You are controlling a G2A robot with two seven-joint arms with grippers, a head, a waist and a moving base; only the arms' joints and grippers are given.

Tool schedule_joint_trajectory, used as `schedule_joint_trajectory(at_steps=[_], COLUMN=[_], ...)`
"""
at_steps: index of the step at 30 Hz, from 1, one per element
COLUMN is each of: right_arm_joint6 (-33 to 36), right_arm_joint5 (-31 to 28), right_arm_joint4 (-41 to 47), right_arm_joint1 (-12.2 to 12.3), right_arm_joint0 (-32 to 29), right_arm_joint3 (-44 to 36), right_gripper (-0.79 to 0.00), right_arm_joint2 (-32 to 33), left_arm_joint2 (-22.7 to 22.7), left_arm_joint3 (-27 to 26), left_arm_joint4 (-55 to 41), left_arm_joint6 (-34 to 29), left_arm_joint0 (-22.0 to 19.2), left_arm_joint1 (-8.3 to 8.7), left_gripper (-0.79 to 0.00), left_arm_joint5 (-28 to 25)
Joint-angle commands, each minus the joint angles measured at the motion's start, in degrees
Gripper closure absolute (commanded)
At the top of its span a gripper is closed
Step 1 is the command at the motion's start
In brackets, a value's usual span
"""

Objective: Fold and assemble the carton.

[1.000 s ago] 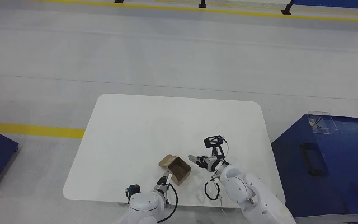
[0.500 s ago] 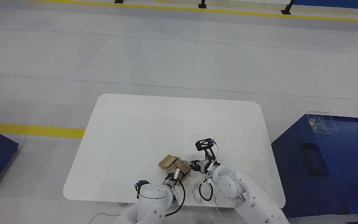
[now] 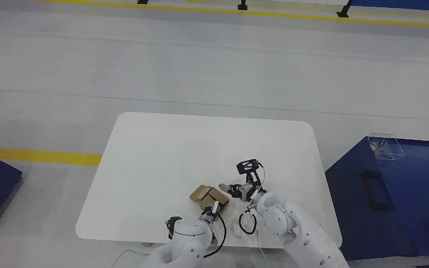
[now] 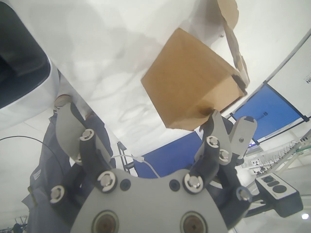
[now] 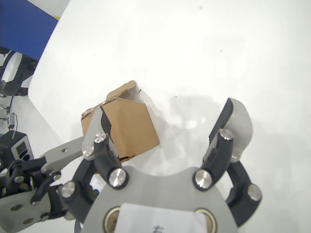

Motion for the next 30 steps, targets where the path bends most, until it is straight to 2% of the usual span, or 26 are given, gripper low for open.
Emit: schedule_joint_trajectory(at_steps=[1,6,8,11,15,21,30], right_arm_joint6=[0.1,6.3,9.8,12.6,13.5,12.2,3.2], right_arm_joint5=[-1.9,-9.6,-13.0,-14.4,-13.4,-13.1,-6.6], right_arm_joint4=[-0.5,-2.5,-3.2,-4.1,-4.5,-5.6,-6.7], right_arm_joint1=[0.7,2.5,3.0,3.3,2.7,1.1,-1.6], right_arm_joint0=[-1.3,-5.2,-6.4,-6.9,-4.4,0.3,5.8], right_arm_joint3=[-1.1,-3.1,-3.5,-3.3,-0.2,5.5,11.4], right_gripper=[-0.785,-0.785,-0.785,-0.785,-0.785,-0.785,-0.785], right_arm_joint2=[2.9,8.6,9.6,9.5,6.9,1.1,-4.5], left_arm_joint2=[-0.3,-1.5,-1.6,-2.0,-2.6,-4.5,-5.7], left_arm_joint3=[-2.6,-10.3,-12.4,-14.5,-16.0,-17.2,-18.0], left_arm_joint4=[0.0,5.4,8.8,12.7,17.5,20.0,21.3], left_arm_joint6=[1.2,2.4,0.2,-5.1,-9.6,-11.7,-13.4], left_arm_joint0=[1.2,4.8,6.4,8.6,11.3,14.0,16.5], left_arm_joint1=[0.03,0.46,0.8,1.46,2.18,2.62,2.63], left_gripper=[-0.785,-0.785,-0.785,-0.785,-0.785,-0.785,-0.785], left_arm_joint5=[-1.2,-5.9,-8.0,-9.0,-10.3,-10.3,-10.7])
